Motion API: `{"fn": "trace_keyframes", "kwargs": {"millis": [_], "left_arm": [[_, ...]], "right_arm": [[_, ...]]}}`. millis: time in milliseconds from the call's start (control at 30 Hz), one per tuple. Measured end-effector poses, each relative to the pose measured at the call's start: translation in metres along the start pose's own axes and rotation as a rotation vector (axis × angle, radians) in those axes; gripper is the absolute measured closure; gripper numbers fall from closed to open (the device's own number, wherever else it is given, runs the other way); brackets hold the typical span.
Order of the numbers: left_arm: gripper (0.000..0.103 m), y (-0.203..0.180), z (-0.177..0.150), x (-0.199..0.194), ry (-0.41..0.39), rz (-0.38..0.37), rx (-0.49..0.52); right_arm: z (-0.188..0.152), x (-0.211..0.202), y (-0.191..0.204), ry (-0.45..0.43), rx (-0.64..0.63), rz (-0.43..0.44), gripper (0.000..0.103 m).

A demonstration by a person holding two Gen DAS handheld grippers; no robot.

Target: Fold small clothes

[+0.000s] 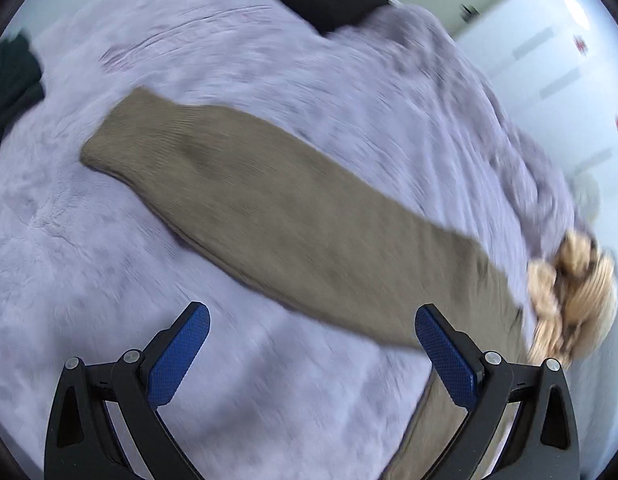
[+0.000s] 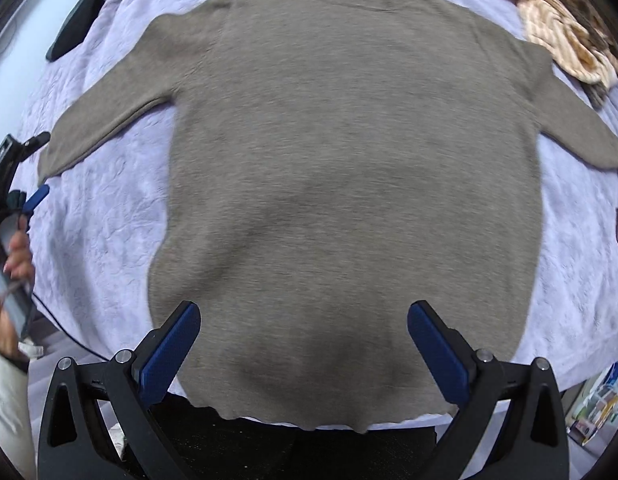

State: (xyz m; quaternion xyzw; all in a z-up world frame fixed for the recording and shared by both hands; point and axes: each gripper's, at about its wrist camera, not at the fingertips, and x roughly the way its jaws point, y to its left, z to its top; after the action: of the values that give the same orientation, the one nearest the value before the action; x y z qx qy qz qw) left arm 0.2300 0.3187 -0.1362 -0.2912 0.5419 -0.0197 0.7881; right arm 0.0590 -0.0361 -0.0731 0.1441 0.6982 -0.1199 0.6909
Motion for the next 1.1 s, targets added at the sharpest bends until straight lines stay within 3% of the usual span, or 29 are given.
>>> {"fn": "trace_keyframes", "kwargs": {"millis": [67,133,300,467,533,600,667,700,733,767,900,1100], "left_arm": [[0.0,0.027,0.012,0.012,-0.003,-0.085,-0.091],[0.0,0.04,0.02,0.026,0.011,-0.135,-0.115],[0.0,0.056,0.028,0.05,0.014,-0.162,-0.165],[0.001,0.034,0.039,0.036,-0.065,-0.227,-0.078],[0.003,0.024,0.043,0.038,-0.07,-0.201,-0.027],[0.022,0.023,0.046,0.05,-0.04,-0.156,-0.031],[0.053,0.027,0.048,0.061,-0.017,-0.113,-0.058],[0.063,0.033,0.048,0.061,-0.021,-0.102,-0.054],[0.084,0.034,0.049,0.062,-0.026,-0.094,-0.046],[0.089,0.035,0.049,0.06,-0.031,-0.096,-0.048],[0.094,0.009,0.043,0.035,-0.095,-0.072,0.036],[0.094,-0.109,0.023,-0.016,-0.137,-0.155,0.268]], "right_arm": [[0.003,0.009,0.014,0.017,-0.021,0.011,0.0],[0.005,0.017,0.026,0.035,-0.037,0.015,0.0],[0.006,0.028,0.043,0.057,-0.05,0.013,0.0],[0.005,0.027,0.053,0.056,-0.042,0.009,0.0],[0.005,0.028,0.057,0.05,-0.042,0.01,0.0],[0.005,0.029,0.058,0.047,-0.04,0.016,0.0],[0.004,0.028,0.056,0.047,-0.036,0.028,0.0],[0.004,0.029,0.054,0.046,-0.034,0.034,0.0],[0.004,0.029,0.054,0.045,-0.033,0.039,0.0],[0.004,0.028,0.052,0.045,-0.031,0.042,0.0],[0.006,0.023,0.036,0.029,-0.025,0.04,0.0],[0.023,0.017,-0.011,0.01,0.013,0.063,0.0]]}}
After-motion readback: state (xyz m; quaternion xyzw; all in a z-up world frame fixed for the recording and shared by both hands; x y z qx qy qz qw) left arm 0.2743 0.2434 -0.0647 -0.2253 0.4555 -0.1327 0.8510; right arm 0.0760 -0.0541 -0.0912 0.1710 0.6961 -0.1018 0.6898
